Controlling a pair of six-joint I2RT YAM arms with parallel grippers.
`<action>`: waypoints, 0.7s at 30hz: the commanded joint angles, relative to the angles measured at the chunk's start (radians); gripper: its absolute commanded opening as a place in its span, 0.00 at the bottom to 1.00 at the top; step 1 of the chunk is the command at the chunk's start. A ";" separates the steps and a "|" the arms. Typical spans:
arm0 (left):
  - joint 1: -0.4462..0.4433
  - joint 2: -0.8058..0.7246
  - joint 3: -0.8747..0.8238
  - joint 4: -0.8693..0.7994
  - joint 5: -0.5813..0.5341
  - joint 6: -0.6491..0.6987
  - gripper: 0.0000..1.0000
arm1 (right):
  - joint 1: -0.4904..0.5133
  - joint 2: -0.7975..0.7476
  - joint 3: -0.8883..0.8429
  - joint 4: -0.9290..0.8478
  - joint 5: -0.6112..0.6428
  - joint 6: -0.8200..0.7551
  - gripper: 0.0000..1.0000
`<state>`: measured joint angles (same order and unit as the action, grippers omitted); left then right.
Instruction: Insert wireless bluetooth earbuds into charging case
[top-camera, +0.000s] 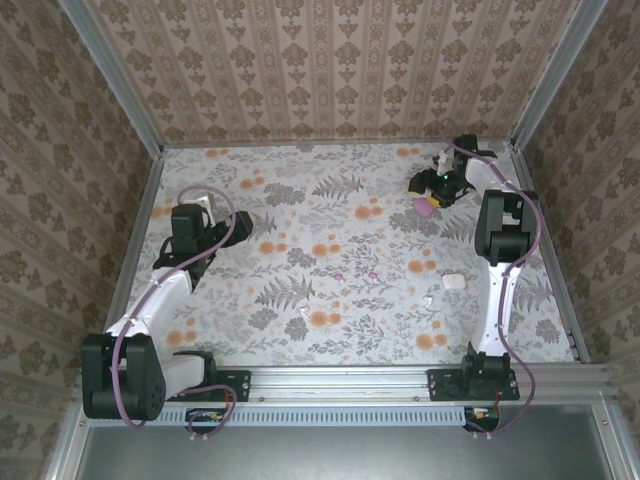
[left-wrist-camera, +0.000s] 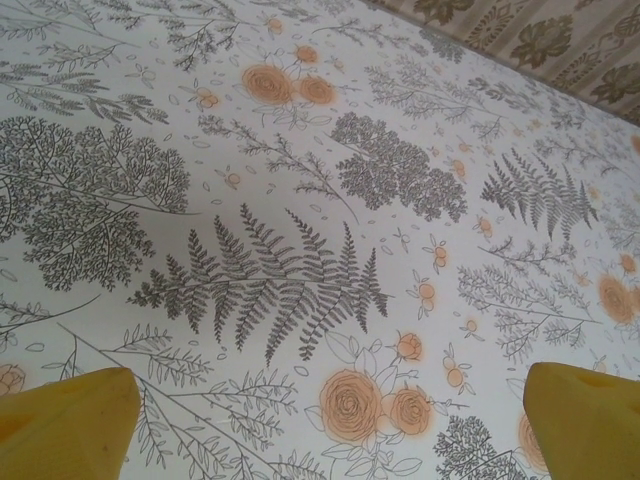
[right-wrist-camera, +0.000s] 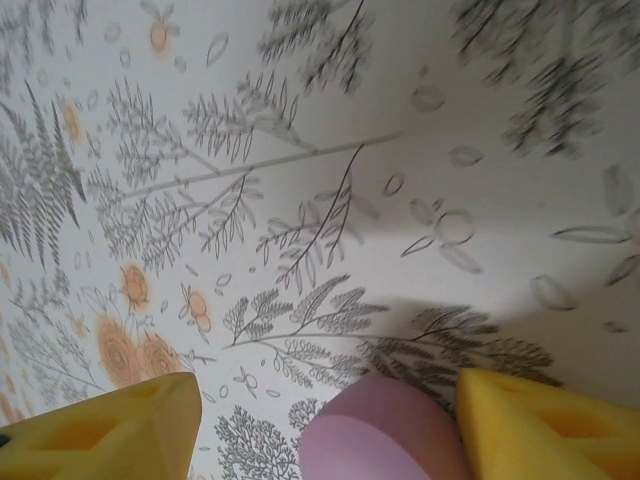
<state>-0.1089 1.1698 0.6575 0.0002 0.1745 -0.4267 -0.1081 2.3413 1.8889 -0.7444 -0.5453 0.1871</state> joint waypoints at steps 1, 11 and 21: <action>-0.005 -0.006 0.021 -0.023 -0.011 0.013 1.00 | 0.023 -0.081 -0.065 -0.053 0.067 -0.071 0.70; -0.008 -0.004 0.034 -0.040 -0.004 0.022 1.00 | 0.138 -0.146 -0.151 -0.012 0.396 -0.195 0.70; -0.009 -0.016 0.037 -0.069 -0.009 0.031 1.00 | 0.195 -0.138 -0.156 -0.015 0.544 -0.240 0.61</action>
<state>-0.1108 1.1698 0.6594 -0.0307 0.1719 -0.4217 0.0887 2.2318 1.7451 -0.7414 -0.0647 -0.0284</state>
